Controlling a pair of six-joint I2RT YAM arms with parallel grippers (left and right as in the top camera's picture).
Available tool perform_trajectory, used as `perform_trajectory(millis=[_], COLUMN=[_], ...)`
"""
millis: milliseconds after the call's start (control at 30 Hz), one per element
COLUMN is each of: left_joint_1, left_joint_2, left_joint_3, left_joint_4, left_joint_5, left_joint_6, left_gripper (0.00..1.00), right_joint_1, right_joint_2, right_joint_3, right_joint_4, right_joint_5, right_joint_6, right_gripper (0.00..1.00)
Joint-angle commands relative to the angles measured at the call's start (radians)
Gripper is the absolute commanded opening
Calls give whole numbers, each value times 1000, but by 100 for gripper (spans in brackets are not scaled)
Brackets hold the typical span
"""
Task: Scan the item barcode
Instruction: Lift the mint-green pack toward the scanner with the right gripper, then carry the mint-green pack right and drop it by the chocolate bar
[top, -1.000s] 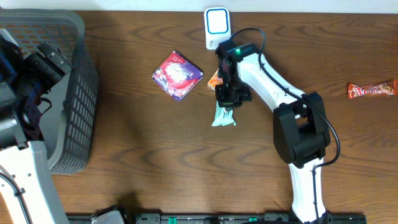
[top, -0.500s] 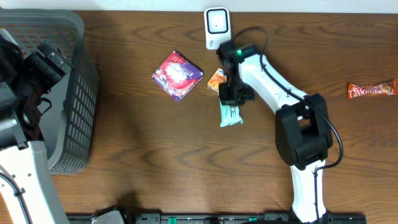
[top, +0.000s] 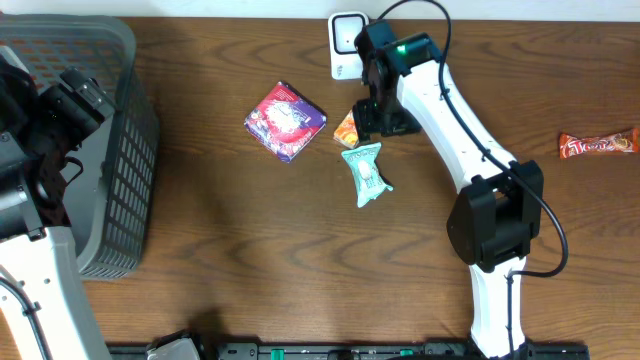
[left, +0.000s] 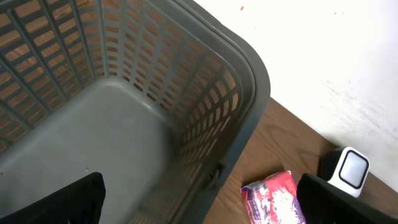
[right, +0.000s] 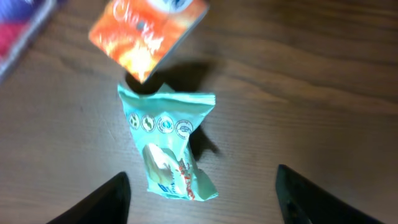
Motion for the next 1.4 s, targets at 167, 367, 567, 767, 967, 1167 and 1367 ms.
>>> perform_trajectory(millis=[167, 367, 567, 767, 967, 1167, 1367], left_joint_1=[3, 3, 3, 3, 3, 3, 3], left_joint_2=[4, 4, 4, 4, 4, 4, 4], left_joint_3=[6, 6, 6, 6, 6, 6, 6], left_joint_4=[0, 0, 0, 0, 0, 0, 0], left_joint_5=[-13, -13, -13, -13, -13, -13, -13], left_joint_6=[-2, -2, -2, -2, -2, -2, -2], left_gripper=[98, 98, 98, 98, 98, 98, 98], right_joint_1=[-2, -2, -1, -1, -8, -9, -14], right_joint_2=[2, 2, 2, 2, 1, 1, 1], right_joint_3=[-204, -334, -448, -470, -421, -224, -23], right_joint_4=[61, 135, 272, 331, 333, 221, 303], right_joint_5=[-82, -327, -360, -402, -369, -327, -327], right_joint_6=[-111, -325, -346, -319, -195, -81, -27], right_gripper=[77, 80, 68, 31, 2, 1, 1])
